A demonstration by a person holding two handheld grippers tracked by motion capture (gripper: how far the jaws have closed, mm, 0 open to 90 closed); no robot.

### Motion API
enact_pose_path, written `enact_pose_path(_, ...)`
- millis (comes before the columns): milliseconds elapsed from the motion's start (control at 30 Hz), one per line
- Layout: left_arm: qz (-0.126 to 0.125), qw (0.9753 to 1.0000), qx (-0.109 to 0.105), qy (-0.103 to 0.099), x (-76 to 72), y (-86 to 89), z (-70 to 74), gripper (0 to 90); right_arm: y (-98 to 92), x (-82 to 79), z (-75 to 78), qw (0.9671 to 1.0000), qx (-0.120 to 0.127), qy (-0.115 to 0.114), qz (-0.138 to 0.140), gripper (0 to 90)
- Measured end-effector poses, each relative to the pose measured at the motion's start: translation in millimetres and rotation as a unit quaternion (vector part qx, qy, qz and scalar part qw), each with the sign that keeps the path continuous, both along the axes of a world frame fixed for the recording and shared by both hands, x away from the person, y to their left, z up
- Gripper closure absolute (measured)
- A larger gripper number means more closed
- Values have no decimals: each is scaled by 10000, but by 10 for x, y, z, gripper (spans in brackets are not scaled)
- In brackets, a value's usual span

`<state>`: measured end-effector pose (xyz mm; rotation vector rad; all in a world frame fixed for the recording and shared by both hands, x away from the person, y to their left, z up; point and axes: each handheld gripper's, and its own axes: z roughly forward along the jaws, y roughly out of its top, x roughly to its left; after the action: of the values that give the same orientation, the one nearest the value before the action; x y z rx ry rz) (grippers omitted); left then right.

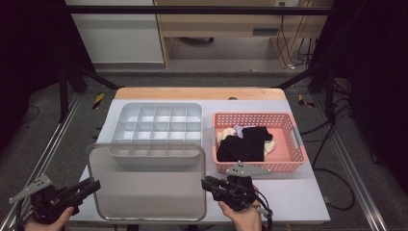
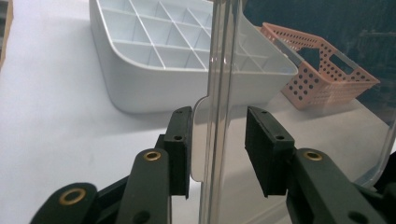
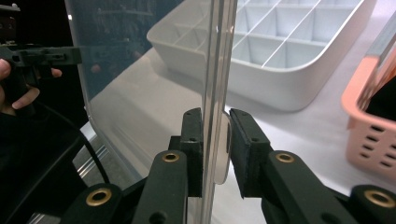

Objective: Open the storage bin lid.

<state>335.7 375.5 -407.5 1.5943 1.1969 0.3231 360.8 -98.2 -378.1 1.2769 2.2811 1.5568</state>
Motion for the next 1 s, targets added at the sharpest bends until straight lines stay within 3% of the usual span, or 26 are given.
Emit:
enact_pose_path(567, 79, 9978, 455, 477, 1, -18, -347, 614, 73, 3, -505, 9975, -351, 610, -71, 742)
enact_pose_path(767, 103, 9969, 526, 581, 10, -22, -433, 614, 95, 19, -612, 9961, -458, 742, -108, 733)
enact_pose_path(1000, 151, 9949, 499, 869, 3, -46, -519, 610, 131, 56, -717, 9944, -551, 890, -121, 707)
